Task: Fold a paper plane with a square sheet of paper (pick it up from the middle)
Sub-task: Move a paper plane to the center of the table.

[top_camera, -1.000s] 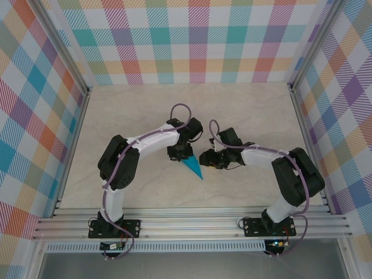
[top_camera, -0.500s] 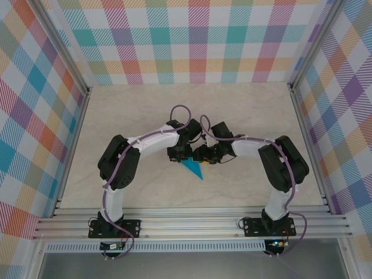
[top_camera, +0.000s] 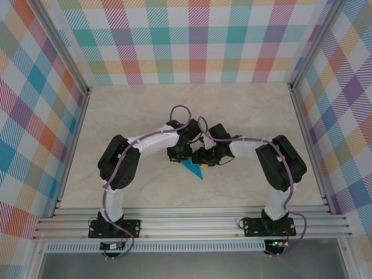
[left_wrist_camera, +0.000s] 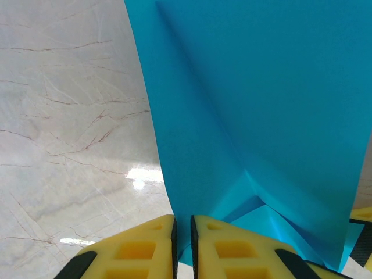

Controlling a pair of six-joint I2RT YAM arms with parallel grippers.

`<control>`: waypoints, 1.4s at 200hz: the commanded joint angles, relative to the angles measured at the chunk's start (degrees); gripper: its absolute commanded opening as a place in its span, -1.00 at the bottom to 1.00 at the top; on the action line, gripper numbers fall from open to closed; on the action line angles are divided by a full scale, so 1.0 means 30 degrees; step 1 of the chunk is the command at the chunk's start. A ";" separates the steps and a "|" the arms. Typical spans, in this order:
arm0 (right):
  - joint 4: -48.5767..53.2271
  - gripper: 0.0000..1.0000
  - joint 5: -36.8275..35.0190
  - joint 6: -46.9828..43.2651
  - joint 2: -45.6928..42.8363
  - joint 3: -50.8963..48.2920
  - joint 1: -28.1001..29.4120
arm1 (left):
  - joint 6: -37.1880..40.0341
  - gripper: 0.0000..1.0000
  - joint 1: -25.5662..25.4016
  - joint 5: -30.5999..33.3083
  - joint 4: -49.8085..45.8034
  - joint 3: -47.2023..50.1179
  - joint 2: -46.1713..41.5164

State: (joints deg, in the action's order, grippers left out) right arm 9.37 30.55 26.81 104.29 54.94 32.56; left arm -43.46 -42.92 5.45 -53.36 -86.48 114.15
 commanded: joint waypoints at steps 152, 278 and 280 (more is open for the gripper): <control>0.0896 -0.44 -0.1647 -0.0630 0.0593 0.1199 0.1116 | 0.0133 -0.68 0.0199 -0.0225 0.0357 0.0500 -0.1003; 0.2370 -0.93 -0.3888 -0.0645 -0.0493 0.1833 0.1431 | -0.0031 -0.56 0.0206 -0.0171 0.2581 0.2407 -0.4139; 0.2506 -0.93 -0.4148 -0.0667 -0.0627 0.1900 0.1447 | -0.0055 -0.54 0.0204 -0.0066 0.2641 0.2475 -0.4333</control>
State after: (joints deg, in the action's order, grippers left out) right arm 12.34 23.22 25.21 106.15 58.87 36.29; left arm -43.48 -42.83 4.14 -48.51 -80.97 108.18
